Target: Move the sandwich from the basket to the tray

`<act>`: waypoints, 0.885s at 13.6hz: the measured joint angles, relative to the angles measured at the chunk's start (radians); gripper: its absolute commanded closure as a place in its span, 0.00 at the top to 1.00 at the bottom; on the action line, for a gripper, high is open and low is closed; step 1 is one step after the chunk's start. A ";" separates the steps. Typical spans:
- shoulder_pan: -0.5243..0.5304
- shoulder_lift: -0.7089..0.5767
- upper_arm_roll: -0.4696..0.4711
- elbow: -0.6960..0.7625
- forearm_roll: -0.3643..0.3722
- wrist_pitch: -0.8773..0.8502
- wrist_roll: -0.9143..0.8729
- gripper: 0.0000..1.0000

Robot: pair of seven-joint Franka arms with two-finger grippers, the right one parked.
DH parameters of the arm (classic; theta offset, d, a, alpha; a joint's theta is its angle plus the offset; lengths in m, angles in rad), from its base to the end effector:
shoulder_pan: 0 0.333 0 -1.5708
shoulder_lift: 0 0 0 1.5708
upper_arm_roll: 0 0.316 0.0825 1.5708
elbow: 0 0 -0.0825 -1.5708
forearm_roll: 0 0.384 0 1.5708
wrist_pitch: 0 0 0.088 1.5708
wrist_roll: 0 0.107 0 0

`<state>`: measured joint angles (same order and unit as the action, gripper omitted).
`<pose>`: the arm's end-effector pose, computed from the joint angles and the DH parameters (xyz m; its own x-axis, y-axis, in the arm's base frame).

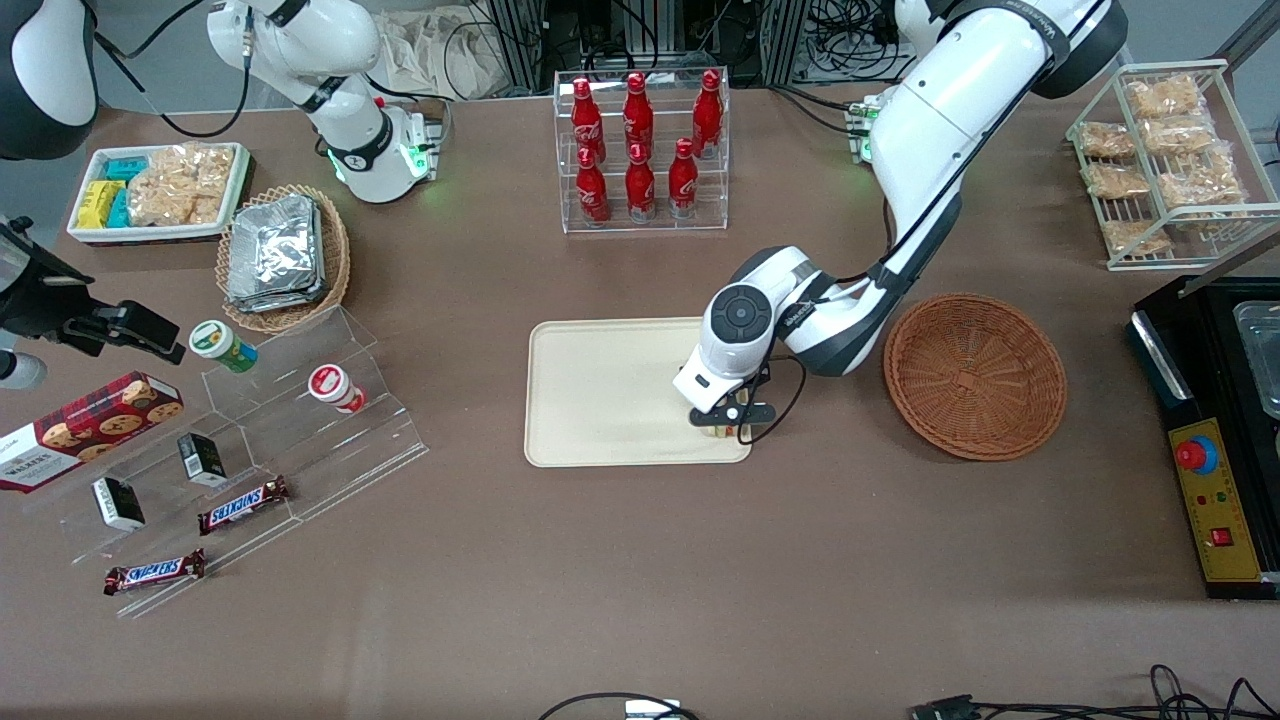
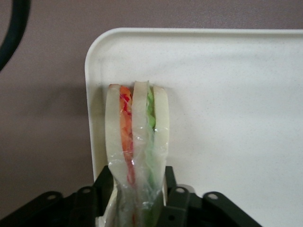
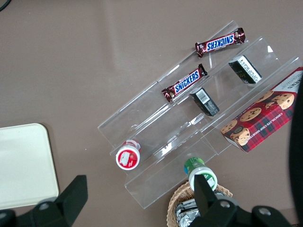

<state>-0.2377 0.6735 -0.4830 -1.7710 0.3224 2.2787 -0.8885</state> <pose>0.5091 -0.4052 0.2087 0.9953 0.0266 -0.0929 0.0259 -0.9996 -0.0083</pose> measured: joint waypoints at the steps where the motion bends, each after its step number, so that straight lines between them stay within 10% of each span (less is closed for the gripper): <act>1: 0.000 -0.001 0.000 0.002 0.000 0.000 -0.001 1.00; 12: 0.037 -0.157 0.003 0.038 -0.007 -0.133 -0.003 0.99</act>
<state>-0.2004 0.5164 -0.4805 -1.7327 0.3150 2.1458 -0.8916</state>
